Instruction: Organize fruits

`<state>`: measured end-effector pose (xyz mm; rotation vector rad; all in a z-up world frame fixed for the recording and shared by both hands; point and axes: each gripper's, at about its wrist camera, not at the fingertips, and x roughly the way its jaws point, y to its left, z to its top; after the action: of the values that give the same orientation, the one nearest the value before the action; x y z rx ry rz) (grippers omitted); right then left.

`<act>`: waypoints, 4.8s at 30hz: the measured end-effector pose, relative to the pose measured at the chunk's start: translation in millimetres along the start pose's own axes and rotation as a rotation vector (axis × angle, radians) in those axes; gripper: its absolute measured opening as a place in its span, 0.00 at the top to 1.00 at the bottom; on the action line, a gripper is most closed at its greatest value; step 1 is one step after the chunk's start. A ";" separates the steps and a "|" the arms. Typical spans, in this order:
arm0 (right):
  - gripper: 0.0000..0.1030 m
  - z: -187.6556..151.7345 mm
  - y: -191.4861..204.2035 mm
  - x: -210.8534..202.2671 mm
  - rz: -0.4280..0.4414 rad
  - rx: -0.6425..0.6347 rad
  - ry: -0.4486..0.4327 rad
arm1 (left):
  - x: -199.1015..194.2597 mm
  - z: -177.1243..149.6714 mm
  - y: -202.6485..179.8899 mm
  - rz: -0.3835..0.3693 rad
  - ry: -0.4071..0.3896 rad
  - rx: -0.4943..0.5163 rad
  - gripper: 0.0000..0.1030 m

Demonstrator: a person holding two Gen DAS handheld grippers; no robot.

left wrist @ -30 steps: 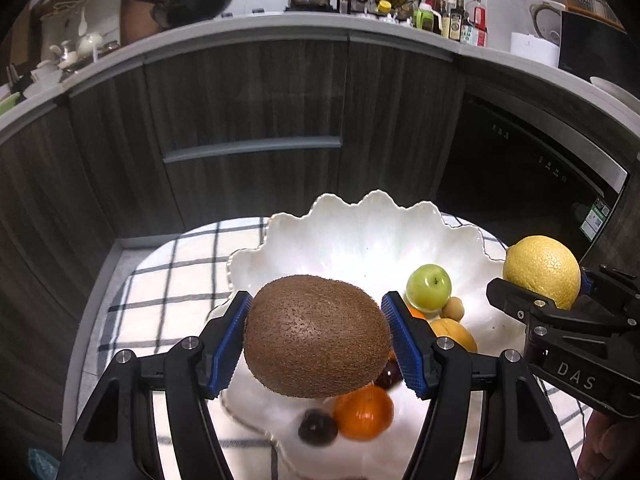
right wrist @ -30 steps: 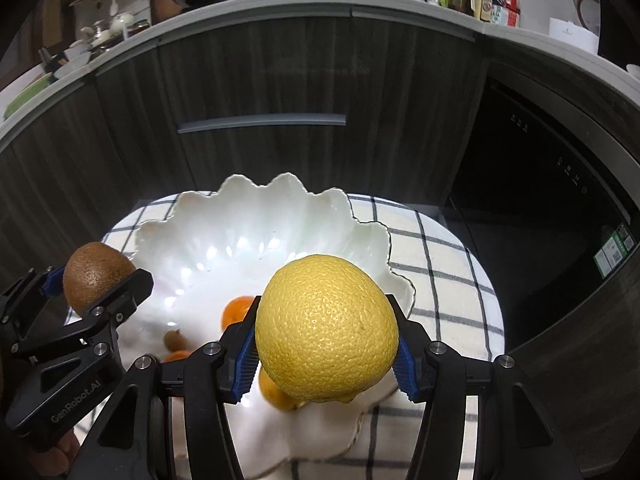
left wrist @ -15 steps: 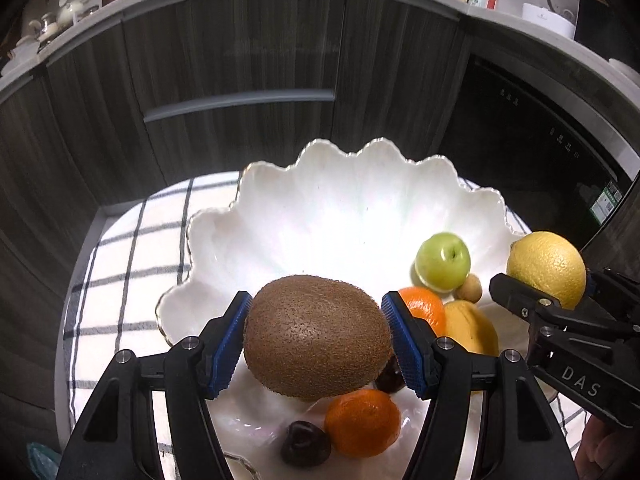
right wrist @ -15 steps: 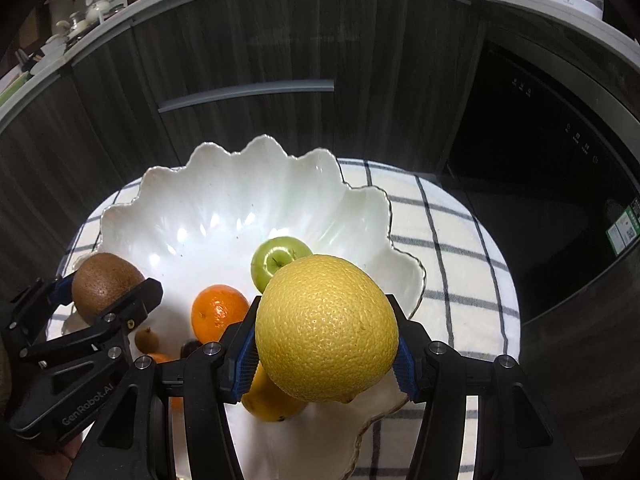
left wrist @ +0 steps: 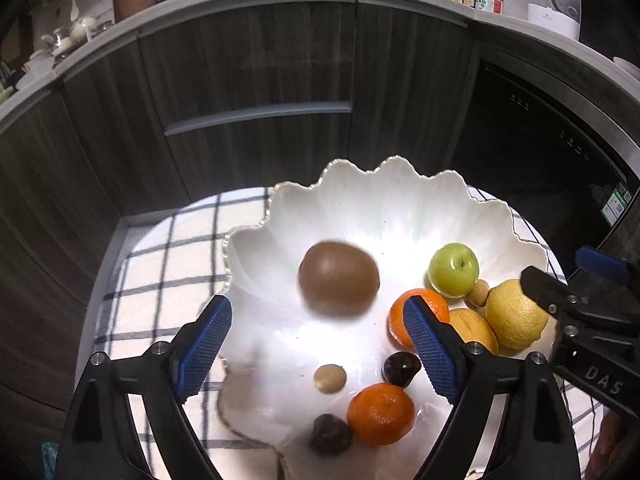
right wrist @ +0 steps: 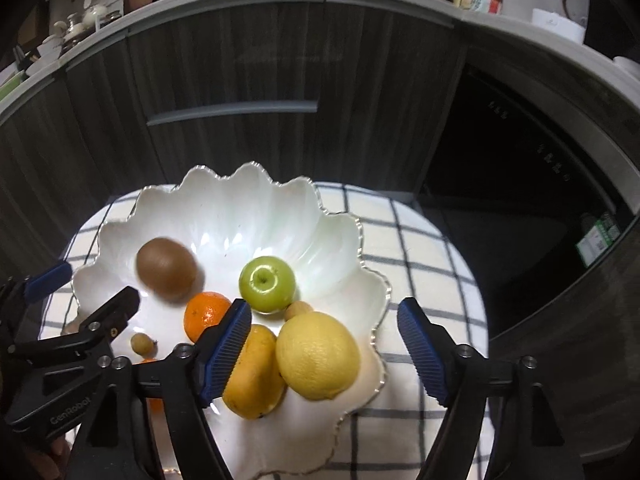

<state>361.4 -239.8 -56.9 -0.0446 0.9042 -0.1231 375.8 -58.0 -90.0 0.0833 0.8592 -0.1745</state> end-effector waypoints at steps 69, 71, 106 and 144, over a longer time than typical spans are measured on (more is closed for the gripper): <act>0.21 -159.6 -3.3 -182.8 0.054 0.018 -0.241 | -218.2 -168.2 3.3 0.166 -0.147 -0.154 0.02; 0.21 -161.1 -3.0 -183.2 0.053 0.014 -0.243 | -218.4 -170.1 3.4 0.168 -0.148 -0.155 0.02; 0.21 -163.5 -2.3 -184.7 0.058 0.017 -0.244 | -226.1 -168.6 3.0 0.172 -0.162 -0.151 0.02; 0.21 -158.9 2.2 -185.6 0.060 0.024 -0.245 | -231.7 -166.0 1.7 0.173 -0.170 -0.147 0.02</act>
<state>123.1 -212.3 -10.3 -0.0103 0.6584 -0.0709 104.1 -4.9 -22.1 0.0043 0.6897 0.0435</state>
